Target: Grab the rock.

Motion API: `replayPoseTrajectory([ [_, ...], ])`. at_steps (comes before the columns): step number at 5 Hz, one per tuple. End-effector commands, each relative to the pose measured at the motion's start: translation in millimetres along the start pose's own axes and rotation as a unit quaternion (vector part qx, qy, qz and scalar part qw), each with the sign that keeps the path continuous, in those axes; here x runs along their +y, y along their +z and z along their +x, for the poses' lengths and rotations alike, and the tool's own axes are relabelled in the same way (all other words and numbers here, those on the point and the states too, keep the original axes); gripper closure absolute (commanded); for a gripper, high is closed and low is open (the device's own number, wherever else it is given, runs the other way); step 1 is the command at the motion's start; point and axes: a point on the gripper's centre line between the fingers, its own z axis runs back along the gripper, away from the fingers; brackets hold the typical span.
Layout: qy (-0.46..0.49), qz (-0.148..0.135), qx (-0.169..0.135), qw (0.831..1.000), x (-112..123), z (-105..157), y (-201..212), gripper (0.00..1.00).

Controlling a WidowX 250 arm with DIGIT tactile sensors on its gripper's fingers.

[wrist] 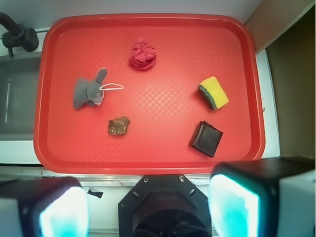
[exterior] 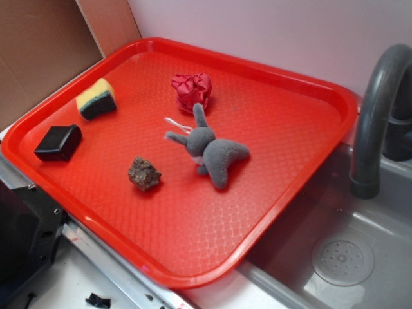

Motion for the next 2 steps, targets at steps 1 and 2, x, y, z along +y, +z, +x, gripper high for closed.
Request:
replayPoseTrajectory([
  [1,0.0,0.0,0.0,1.0,0.0,0.0,0.0,0.0],
  [2,-0.128,0.027,-0.06,0.99,-4.7,12.8,-12.4,0.0],
])
